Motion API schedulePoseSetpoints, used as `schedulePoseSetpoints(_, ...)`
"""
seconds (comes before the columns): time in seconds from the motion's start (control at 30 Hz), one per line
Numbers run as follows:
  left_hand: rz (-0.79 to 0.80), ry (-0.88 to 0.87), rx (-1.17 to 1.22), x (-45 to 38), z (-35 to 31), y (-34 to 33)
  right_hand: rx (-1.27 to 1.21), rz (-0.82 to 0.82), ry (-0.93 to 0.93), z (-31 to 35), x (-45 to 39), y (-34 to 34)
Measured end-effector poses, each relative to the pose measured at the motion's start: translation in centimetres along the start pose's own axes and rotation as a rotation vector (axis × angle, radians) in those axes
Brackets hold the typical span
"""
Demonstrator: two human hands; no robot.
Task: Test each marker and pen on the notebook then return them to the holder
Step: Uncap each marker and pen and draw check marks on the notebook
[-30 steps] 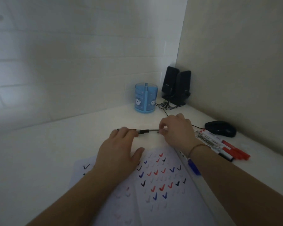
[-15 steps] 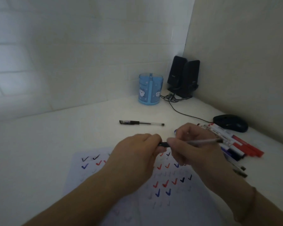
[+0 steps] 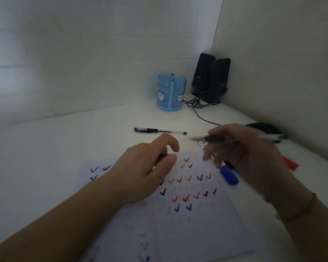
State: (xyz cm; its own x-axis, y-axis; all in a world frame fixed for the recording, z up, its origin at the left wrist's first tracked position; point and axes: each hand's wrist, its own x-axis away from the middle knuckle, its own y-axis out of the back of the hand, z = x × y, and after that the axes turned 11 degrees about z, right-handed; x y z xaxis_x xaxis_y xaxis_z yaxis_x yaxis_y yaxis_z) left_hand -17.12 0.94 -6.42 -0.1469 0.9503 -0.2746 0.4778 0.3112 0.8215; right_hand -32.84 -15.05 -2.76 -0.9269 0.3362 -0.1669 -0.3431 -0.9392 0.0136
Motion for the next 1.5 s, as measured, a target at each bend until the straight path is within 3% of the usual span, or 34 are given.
schedulePoseSetpoints(0.07, 0.028, 0.03, 0.059, 0.0, 0.1, -0.1, -0.02, -0.123, 0.014, 1.2, 0.2, 0.5)
schedulePoseSetpoints(0.13, 0.076, 0.051, 0.062, -0.2, 0.0, -0.4, 0.183, -0.159, 0.013, 1.7, 1.0, 0.3)
schedulePoseSetpoints(0.27, 0.198, 0.058, 0.037, -0.4, -0.3, -0.7, 0.449, 0.0, -0.024, 0.2, 3.7, -2.2)
schedulePoseSetpoints(0.43, 0.195, 0.014, 0.0, -0.1, -0.4, -1.2, 0.505, -0.167, 0.047, -3.7, 4.7, -3.4)
schedulePoseSetpoints(0.77, 0.144, -0.071, -0.13, 0.0, -0.3, -1.5, 0.594, -0.065, 0.044, -4.7, 4.7, -3.4)
schedulePoseSetpoints(1.03, 0.154, -0.089, -0.048, -0.1, -0.6, -1.5, 0.618, -0.066, 0.042, -4.9, 4.6, -3.3)
schedulePoseSetpoints(1.13, 0.129, -0.059, 0.01, -0.3, -0.7, -1.3, 0.553, -0.108, 0.052, -4.5, 4.6, -3.5)
schedulePoseSetpoints(1.23, 0.106, 0.019, 0.164, -0.3, -1.0, -1.1, 0.299, -0.153, 0.047, -3.5, 4.6, -3.2)
schedulePoseSetpoints(1.37, 0.076, 0.052, 0.288, -0.2, -1.5, -0.8, 0.02, -0.079, 0.053, -3.3, 4.3, -2.3)
schedulePoseSetpoints(1.5, 0.068, 0.058, 0.273, -0.2, -1.9, -0.7, -0.037, -0.131, 0.012, -3.7, 4.2, -2.3)
